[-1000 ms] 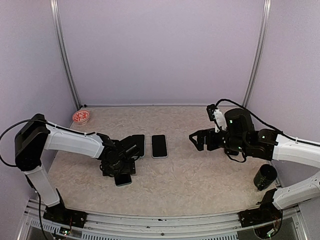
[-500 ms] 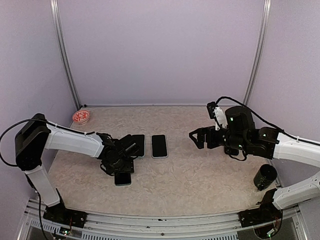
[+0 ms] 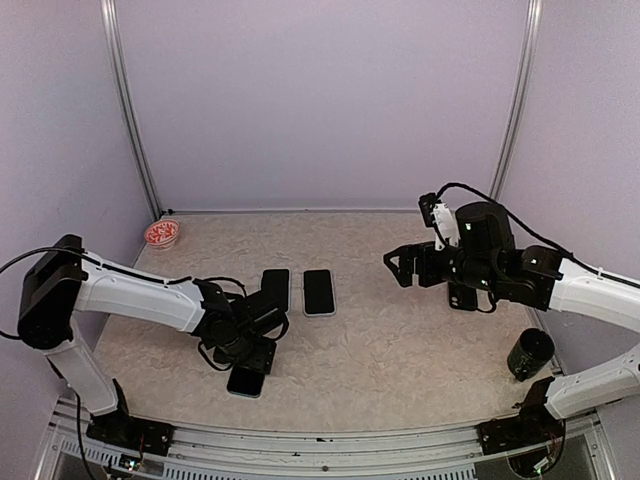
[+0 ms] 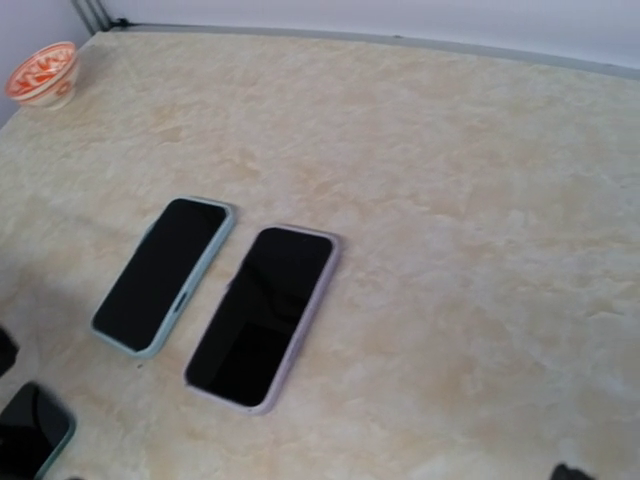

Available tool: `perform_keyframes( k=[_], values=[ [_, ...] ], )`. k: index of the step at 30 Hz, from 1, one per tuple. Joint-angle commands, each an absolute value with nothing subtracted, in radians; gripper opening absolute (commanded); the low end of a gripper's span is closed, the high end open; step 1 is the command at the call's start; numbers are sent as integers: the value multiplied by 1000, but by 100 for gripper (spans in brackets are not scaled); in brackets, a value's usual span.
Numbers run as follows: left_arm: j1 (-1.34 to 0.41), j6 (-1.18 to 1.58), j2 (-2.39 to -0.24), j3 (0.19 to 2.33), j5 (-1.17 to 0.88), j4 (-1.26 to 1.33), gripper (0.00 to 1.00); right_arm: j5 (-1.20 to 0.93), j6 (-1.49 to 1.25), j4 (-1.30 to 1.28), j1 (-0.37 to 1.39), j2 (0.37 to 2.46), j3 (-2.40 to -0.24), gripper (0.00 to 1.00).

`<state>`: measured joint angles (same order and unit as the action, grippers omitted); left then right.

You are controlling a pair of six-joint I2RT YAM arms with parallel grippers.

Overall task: Put the phone into the phone case
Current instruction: Move the phone to the center of the board.

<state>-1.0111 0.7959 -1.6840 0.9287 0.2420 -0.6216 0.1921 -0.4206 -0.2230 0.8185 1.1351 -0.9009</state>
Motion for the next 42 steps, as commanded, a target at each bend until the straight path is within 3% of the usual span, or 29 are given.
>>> perform_keyframes(
  k=[1,14,30,42],
  values=[
    [-1045,672,-1676,950,194,-623,68,167,-417,-241,762,1121,-916,100],
    [-1125,347,-1904,1230,147,-517,68,161,-449,-278,571,1131,-856,99],
    [-1166,-11,-2129,1577,32,-468,73,98,-560,-270,205,1285,-819,99],
    [-1189,-89,-2196,1613,-57,-475,75,64,-589,-233,112,1394,-803,99]
  ],
)
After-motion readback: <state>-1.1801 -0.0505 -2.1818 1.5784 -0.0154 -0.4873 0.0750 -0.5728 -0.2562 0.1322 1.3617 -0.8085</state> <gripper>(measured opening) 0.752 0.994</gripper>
